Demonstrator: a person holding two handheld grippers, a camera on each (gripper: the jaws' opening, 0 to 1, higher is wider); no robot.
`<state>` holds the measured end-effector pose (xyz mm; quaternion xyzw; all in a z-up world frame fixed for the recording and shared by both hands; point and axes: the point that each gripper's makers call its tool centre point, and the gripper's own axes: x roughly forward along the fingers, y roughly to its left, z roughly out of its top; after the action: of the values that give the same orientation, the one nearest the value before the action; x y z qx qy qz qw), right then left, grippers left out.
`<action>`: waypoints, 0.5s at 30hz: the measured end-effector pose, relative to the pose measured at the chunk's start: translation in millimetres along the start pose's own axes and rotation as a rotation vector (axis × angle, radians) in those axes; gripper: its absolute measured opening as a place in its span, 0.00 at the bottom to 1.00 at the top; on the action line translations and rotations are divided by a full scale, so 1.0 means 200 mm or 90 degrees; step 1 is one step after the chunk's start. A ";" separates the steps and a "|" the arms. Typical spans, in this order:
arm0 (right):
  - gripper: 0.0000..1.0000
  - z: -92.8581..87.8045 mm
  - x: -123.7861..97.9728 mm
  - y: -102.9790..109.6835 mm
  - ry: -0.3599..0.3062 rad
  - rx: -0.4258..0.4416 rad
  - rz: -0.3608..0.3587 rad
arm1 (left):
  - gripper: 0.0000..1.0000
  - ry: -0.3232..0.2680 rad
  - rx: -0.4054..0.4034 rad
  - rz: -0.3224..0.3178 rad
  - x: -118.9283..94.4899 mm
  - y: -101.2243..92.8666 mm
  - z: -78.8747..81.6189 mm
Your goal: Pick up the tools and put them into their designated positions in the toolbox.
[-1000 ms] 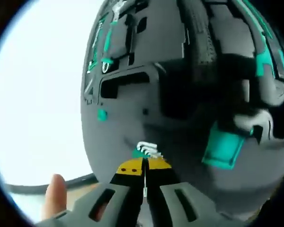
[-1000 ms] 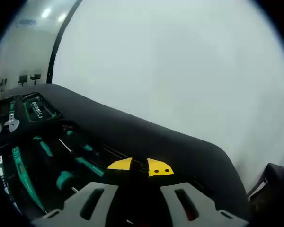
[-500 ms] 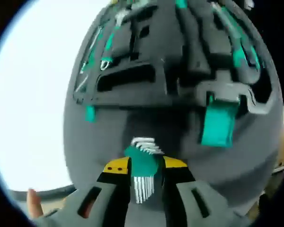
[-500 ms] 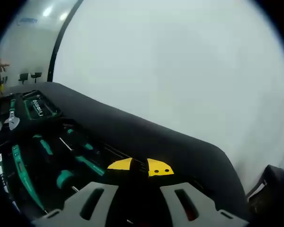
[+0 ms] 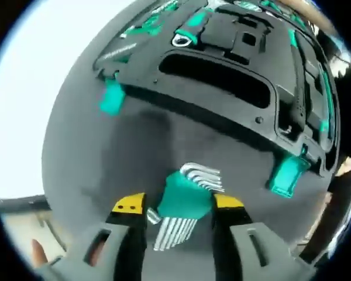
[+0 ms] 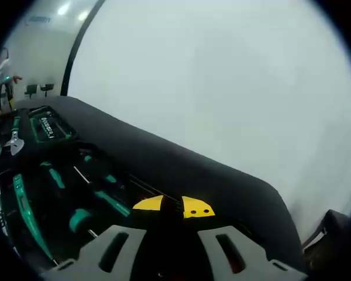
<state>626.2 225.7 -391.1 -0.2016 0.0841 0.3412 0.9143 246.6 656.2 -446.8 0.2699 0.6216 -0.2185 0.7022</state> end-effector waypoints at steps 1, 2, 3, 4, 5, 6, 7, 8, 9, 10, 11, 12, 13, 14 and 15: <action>0.08 0.00 0.00 0.00 0.001 -0.001 0.001 | 0.42 0.003 0.002 0.012 0.00 0.01 0.01; 0.08 0.00 0.00 0.00 0.002 -0.003 0.001 | 0.38 0.008 0.010 -0.011 0.02 -0.03 0.01; 0.08 0.00 0.01 0.00 0.003 -0.005 0.002 | 0.38 0.013 0.025 -0.013 0.02 -0.03 0.02; 0.08 0.00 0.01 0.00 0.003 -0.006 0.002 | 0.37 0.020 0.018 -0.013 0.02 -0.04 0.02; 0.08 0.00 0.00 0.00 0.002 -0.006 0.002 | 0.36 0.030 0.013 -0.006 0.02 -0.04 0.02; 0.08 -0.01 0.00 0.00 0.001 -0.001 0.001 | 0.34 0.032 0.026 0.008 0.01 -0.06 0.02; 0.08 0.00 0.00 0.00 -0.001 0.001 0.001 | 0.29 0.026 0.069 0.056 0.00 -0.02 0.03; 0.08 0.00 0.00 -0.01 -0.002 0.005 0.000 | 0.28 0.022 0.070 0.081 -0.02 -0.03 0.03; 0.08 0.00 0.00 -0.01 -0.002 0.007 0.000 | 0.28 0.013 0.079 0.105 -0.02 -0.05 0.04; 0.08 0.00 0.00 -0.01 -0.002 0.008 0.000 | 0.28 0.012 0.068 0.139 -0.03 -0.06 0.03; 0.08 0.00 0.00 0.00 -0.001 0.007 0.001 | 0.28 0.011 0.060 0.201 -0.06 -0.08 0.04; 0.08 0.00 -0.01 0.00 -0.001 0.005 0.001 | 0.28 0.000 0.073 0.248 -0.07 -0.09 0.04; 0.08 0.00 -0.01 0.01 -0.001 0.001 0.001 | 0.28 -0.013 0.091 0.296 -0.08 -0.04 0.03; 0.08 0.00 -0.01 0.01 0.000 -0.002 0.002 | 0.28 -0.033 0.123 0.369 -0.10 -0.05 0.04; 0.08 0.00 0.00 0.01 0.002 -0.005 0.002 | 0.28 -0.044 0.146 0.414 -0.11 -0.07 0.04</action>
<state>623.9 226.6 -391.9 -0.2055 0.0847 0.3424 0.9129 240.9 640.7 -426.6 0.5236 0.4501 -0.0611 0.7208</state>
